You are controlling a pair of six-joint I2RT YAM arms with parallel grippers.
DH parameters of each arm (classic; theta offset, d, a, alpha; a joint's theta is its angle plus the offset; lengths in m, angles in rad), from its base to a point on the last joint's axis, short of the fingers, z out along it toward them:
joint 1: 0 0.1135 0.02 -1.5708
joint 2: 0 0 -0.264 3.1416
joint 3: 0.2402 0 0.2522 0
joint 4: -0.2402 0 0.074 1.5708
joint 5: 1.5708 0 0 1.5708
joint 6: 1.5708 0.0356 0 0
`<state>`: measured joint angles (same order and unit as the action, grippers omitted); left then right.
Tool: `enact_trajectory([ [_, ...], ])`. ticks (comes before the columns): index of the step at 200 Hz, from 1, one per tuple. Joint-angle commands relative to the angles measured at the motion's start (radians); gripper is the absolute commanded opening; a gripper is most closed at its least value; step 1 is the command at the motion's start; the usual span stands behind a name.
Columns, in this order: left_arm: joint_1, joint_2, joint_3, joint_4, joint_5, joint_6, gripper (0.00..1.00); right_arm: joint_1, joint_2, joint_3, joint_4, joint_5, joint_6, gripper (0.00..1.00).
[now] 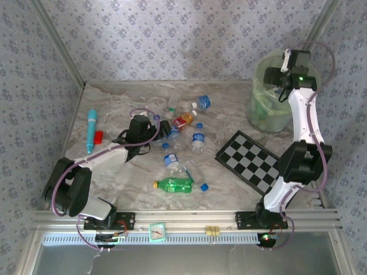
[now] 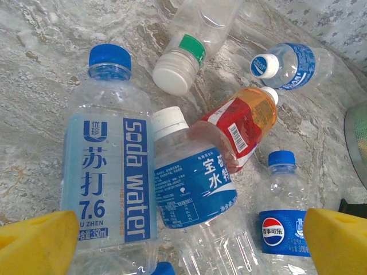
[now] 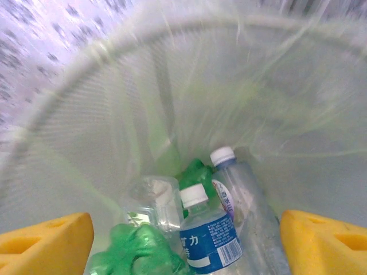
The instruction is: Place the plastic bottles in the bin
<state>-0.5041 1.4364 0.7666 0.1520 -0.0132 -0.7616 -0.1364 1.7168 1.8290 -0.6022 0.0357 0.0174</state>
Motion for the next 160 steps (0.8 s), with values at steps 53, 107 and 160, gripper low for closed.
enact_trajectory([
  [53,0.032,-0.020,0.034,-0.034,-0.039,-0.019,1.00,0.255,-0.298,-0.235,0.148,-0.057,0.005,0.88],
  [107,0.107,-0.045,0.039,-0.107,-0.008,-0.010,1.00,0.451,-0.268,-0.435,0.167,-0.145,0.181,0.86],
  [160,0.126,-0.059,0.025,-0.112,-0.007,0.001,1.00,0.566,-0.114,-0.551,0.209,-0.181,0.405,0.84],
])
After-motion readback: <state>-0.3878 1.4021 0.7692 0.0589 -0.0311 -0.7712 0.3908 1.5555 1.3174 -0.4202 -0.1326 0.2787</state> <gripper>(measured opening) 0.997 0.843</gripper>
